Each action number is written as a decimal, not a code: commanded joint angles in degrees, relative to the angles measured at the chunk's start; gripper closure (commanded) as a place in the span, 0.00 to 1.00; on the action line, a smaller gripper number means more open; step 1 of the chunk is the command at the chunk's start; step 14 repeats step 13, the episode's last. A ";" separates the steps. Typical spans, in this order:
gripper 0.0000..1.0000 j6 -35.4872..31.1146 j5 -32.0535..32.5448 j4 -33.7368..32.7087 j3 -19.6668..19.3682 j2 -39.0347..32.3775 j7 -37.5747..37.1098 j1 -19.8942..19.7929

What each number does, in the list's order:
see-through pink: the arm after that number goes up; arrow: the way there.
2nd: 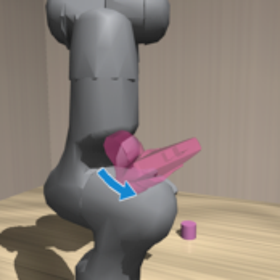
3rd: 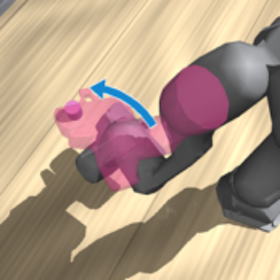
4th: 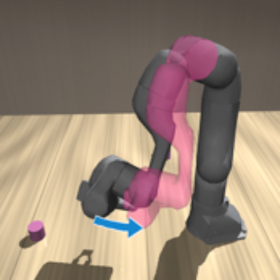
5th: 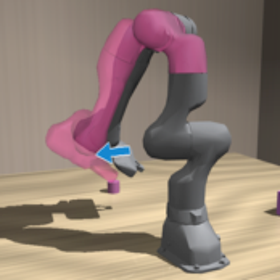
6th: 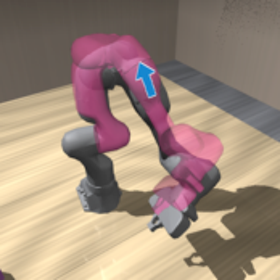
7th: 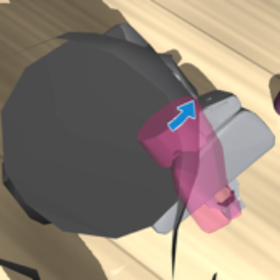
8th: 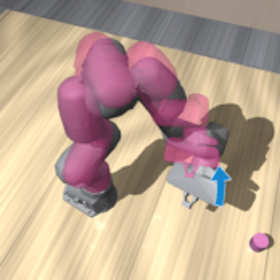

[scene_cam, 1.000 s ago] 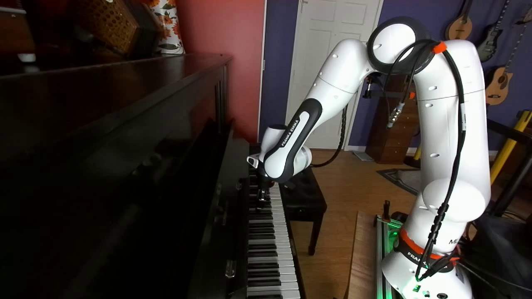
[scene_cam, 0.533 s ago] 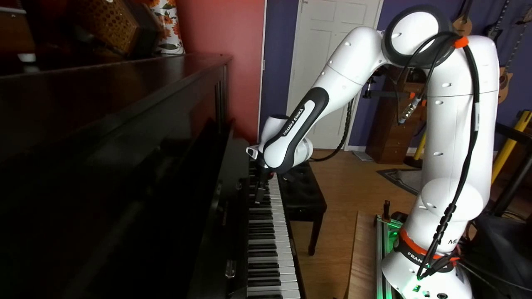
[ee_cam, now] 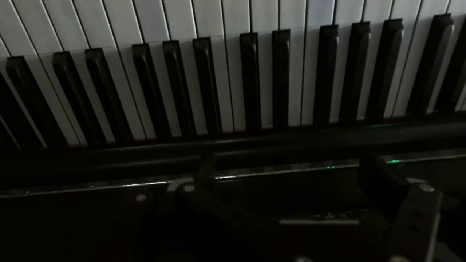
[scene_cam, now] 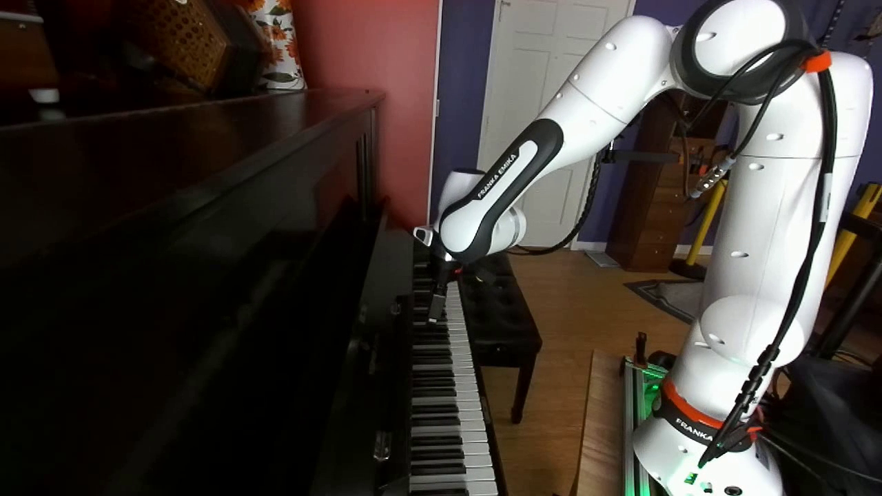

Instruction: Press the keyboard

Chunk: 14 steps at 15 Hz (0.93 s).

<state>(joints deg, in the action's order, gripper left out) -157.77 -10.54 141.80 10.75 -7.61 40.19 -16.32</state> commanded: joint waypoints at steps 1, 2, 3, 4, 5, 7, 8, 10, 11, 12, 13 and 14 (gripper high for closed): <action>0.00 4.29 -1.64 3.16 -4.24 6.93 2.11 3.03; 0.00 4.91 -1.21 3.58 -5.50 8.33 1.84 3.76; 0.00 5.28 -1.01 4.14 -6.78 9.94 1.45 4.44; 0.00 5.98 -0.91 4.64 -8.05 11.59 1.39 5.09; 0.00 6.34 -0.53 5.18 -9.32 13.02 1.24 5.77; 0.00 7.62 0.38 6.22 -11.81 16.00 0.53 6.88; 0.00 8.67 1.01 6.63 -13.03 17.51 -0.39 7.22; 0.00 7.48 0.96 4.44 -14.45 14.69 -0.23 8.82; 0.00 7.63 1.06 4.64 -15.30 15.65 -0.27 9.18; 0.00 7.64 1.03 4.59 -15.71 15.80 -0.25 9.53; 0.00 7.64 0.98 4.56 -15.82 15.62 -0.21 9.81; 0.00 7.64 0.98 4.56 -15.82 15.62 -0.21 9.81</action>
